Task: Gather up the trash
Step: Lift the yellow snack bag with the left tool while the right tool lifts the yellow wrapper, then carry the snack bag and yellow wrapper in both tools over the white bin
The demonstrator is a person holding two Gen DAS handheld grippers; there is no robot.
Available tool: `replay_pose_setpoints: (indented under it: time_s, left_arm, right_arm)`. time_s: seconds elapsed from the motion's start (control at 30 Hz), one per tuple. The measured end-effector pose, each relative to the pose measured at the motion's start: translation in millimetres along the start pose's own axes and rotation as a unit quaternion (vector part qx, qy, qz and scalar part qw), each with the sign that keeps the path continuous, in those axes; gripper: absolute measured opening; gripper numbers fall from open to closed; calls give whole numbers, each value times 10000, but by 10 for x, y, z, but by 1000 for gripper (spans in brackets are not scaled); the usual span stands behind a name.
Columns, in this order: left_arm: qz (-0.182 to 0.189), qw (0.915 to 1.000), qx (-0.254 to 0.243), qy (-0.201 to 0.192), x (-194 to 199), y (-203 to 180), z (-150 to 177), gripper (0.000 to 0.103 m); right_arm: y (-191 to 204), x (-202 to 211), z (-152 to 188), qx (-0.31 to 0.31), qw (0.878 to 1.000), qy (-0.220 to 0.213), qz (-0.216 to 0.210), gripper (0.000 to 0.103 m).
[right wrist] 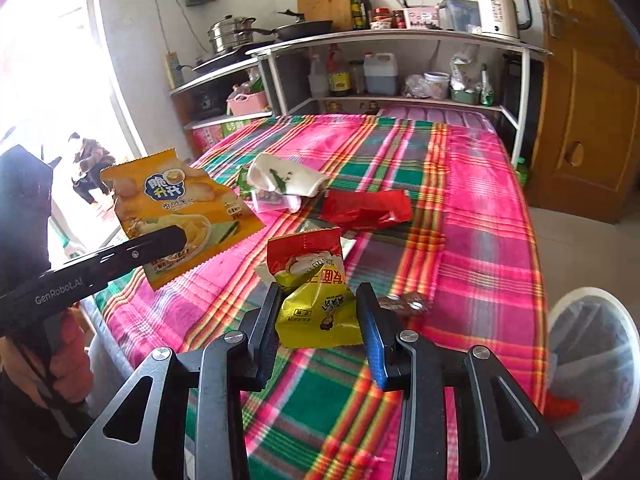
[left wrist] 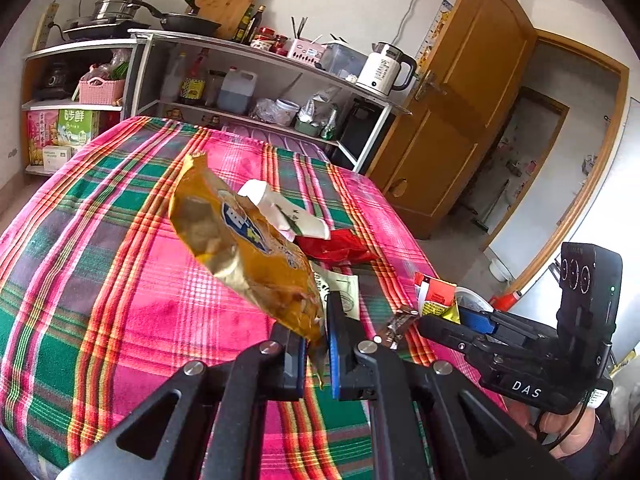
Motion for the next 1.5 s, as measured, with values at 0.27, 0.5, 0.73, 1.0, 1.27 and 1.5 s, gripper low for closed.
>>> replay_pose_setpoints:
  time_s: [0.27,0.5,0.73,1.0,1.27,1.5]
  left_arm:
    - [424,9973,-556,242,-151,-531,67,9]
    - [681,9916,-1005,441,-314,-944,140,9]
    - [967,9838,-1383,597,-462,-1346,215,9]
    - [1313,9732,-1743,728,-639,-1828,303,9]
    - [1581,9632,-1979,902,-866,-2181,399,9]
    - [1695,9561,-2128,1092,-1107,-2404,507,9]
  right_arm:
    - [-384,304,133,-397,9983,-192,391,38]
    - [-686,575,271,-706,9943,-339,721,38]
    - [-1005,823,432,-1041,9887,-446,983,38]
    - [-1338,1030,610,-1372,9811,-495,1270,38]
    - [-1654,1156,801,-1694,9722,-479,1543,38]
    - [-1941,1209,944,-1975,9641,-461,1715,38]
Point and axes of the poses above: each gripper's, at about its wrist camera, not at the fingertips, and x roughly against the way its jaws point, y to its left, z to its underside, the point moved 8 cm from there along -x, roughly the way its jaws point, and after that the axes turned 3 degrees about y, right-handed, at the moved point
